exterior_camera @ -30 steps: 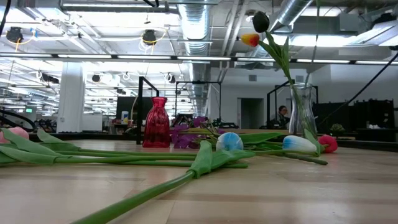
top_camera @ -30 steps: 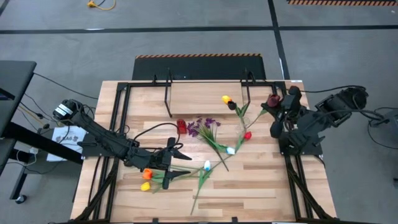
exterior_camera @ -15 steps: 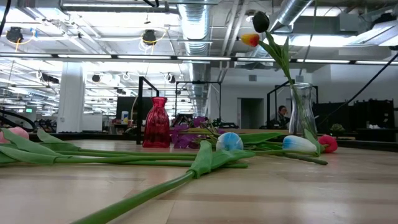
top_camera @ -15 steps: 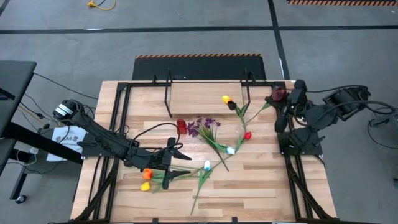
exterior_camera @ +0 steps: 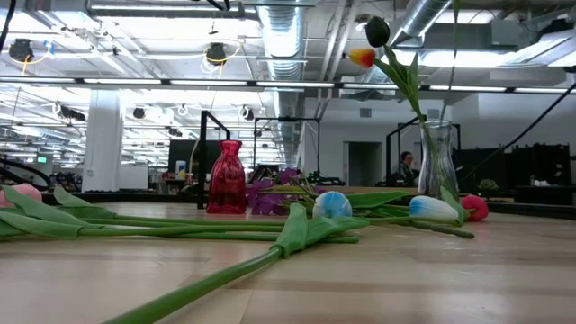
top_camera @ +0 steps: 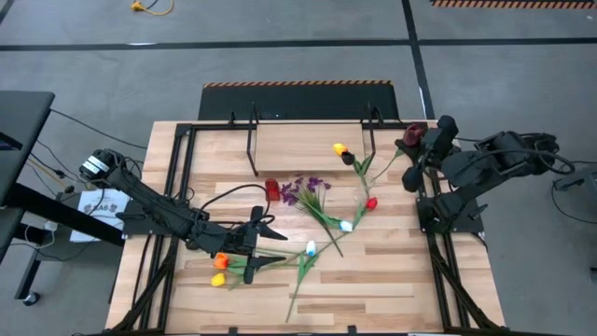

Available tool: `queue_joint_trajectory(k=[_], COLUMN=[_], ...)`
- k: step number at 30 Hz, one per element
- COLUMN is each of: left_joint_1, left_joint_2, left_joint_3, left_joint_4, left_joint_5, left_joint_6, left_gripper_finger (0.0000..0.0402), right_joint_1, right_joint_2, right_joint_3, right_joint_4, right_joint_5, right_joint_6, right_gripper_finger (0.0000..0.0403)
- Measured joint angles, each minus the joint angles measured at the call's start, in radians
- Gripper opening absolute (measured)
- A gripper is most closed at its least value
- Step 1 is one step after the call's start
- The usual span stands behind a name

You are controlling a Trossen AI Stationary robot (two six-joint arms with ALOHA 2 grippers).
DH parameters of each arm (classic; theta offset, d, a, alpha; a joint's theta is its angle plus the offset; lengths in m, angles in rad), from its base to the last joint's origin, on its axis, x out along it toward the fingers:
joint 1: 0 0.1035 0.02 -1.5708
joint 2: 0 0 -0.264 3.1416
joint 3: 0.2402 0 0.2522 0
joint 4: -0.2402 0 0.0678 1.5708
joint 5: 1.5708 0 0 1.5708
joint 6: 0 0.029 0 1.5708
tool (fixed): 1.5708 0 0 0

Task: Pick and place flowers into a vace then onto a shelf
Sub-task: Put the dark red flower into the transparent vase

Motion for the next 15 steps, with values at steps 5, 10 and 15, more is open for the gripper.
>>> queue_joint_trajectory(k=[5,10,15], left_joint_1=[0.000,0.000,0.000], left_joint_2=[0.000,0.000,0.000], left_joint_3=[0.000,0.000,0.000], left_joint_4=[0.000,0.000,0.000], left_joint_5=[0.000,0.000,0.000], left_joint_6=[0.000,-0.001,-0.001], left_gripper_finger=[0.0226,0.0226,0.0226], right_joint_1=[-0.019,-0.018,-0.018], right_joint_2=[0.024,0.044,0.058], right_joint_3=[0.000,0.000,0.000], right_joint_4=[0.000,0.000,0.000], right_joint_5=[-0.023,-0.024,-0.024], right_joint_6=[-0.002,-0.008,-0.012], right_gripper_finger=[0.0000,0.0000,0.0011])
